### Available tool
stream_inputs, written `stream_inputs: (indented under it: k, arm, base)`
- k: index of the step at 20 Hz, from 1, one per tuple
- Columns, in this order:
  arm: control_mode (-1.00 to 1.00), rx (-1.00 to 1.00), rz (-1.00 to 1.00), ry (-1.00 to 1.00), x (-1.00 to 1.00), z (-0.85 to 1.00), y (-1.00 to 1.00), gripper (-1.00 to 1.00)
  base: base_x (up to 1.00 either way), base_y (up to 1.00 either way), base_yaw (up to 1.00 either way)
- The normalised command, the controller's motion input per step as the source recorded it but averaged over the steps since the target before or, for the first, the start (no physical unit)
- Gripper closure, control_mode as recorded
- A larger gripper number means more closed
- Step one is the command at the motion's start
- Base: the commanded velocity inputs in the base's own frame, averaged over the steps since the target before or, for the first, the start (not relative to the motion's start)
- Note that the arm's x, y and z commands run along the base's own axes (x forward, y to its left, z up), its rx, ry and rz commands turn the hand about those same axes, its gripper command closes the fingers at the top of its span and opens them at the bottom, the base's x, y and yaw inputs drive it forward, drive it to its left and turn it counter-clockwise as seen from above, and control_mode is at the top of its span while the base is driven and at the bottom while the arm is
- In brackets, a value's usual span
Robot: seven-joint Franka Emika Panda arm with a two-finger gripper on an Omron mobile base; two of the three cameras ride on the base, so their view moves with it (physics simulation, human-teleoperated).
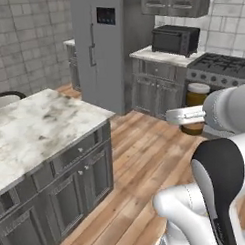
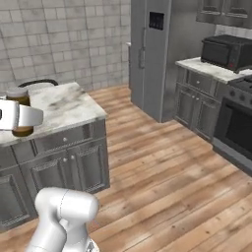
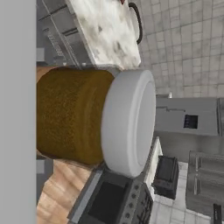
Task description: Take the cinnamon bottle from the cabinet and place it on the dining table, next to the plate with the cupcake. Then take the chocolate from the dining counter and place it on the cupcake plate.
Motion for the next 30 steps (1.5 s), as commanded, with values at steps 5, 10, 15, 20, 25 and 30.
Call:
stream_inputs:
  k: [5,10,15,20,25,30]
  arm:
    - [1.0,0.0,0.0,0.0,0.0,0.0,0.0,1.0]
    - [1.0,0.0,0.0,0.0,0.0,0.0,0.0,1.0]
    - [1.0,0.0,0.0,0.0,0.0,0.0,0.0,1.0]
    - [1.0,0.0,0.0,0.0,0.0,0.0,0.0,1.0]
    - [1.0,0.0,0.0,0.0,0.0,0.0,0.0,1.0]
    - [1.0,0.0,0.0,0.0,0.0,0.0,0.0,1.0]
  base:
    - [0.72,0.0,0.54]
    - [0.96,-0.04,0.28]
    - [0.82,-0.74,0.13]
    - [0.54,-1.0,0.22]
    - [0.63,-0.91,0.3]
    - [0.69,-0.82,0.33]
